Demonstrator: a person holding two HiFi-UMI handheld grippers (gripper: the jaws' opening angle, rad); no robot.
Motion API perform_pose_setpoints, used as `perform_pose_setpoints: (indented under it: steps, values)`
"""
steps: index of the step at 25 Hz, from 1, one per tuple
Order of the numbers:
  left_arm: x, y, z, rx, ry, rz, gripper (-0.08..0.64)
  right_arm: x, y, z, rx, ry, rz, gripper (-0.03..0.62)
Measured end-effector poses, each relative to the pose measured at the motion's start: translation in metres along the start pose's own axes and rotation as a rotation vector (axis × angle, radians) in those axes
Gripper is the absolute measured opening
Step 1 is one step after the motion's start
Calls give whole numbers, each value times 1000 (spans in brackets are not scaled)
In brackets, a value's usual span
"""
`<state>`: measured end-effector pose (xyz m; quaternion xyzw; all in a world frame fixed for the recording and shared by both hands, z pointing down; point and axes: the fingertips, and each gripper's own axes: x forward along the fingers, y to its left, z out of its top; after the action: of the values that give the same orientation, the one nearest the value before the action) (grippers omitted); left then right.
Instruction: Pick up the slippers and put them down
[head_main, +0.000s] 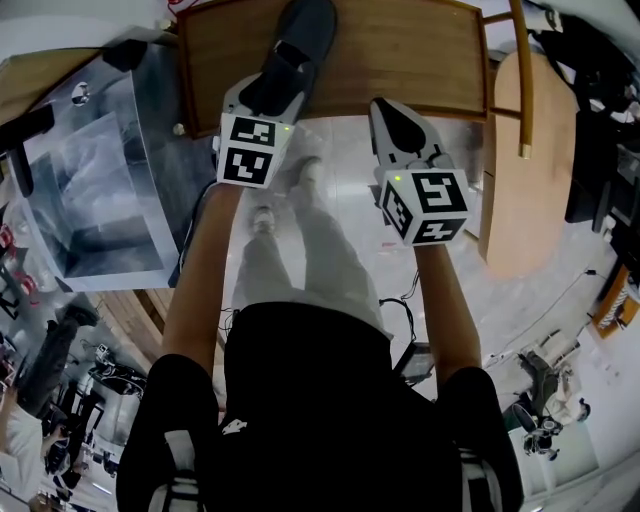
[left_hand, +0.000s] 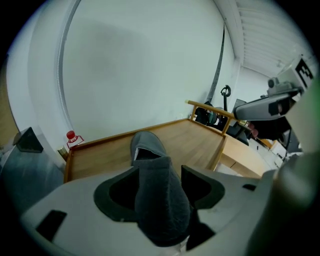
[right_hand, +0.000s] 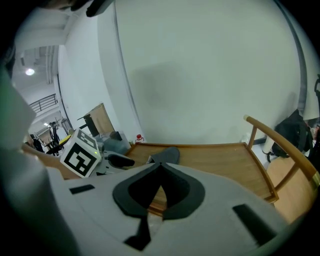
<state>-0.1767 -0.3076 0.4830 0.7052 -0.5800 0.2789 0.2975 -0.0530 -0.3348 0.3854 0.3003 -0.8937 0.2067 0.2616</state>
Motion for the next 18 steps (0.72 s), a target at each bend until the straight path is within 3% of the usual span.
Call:
perform_pose_setpoints:
  steps: [7,18]
  values:
    - [16,3,-19,79,65,48,233,3,-5,-16,12,26,-4,0]
    - [21,2,-26,100,82,68,54,6,-3,-25,16,48,7,-1]
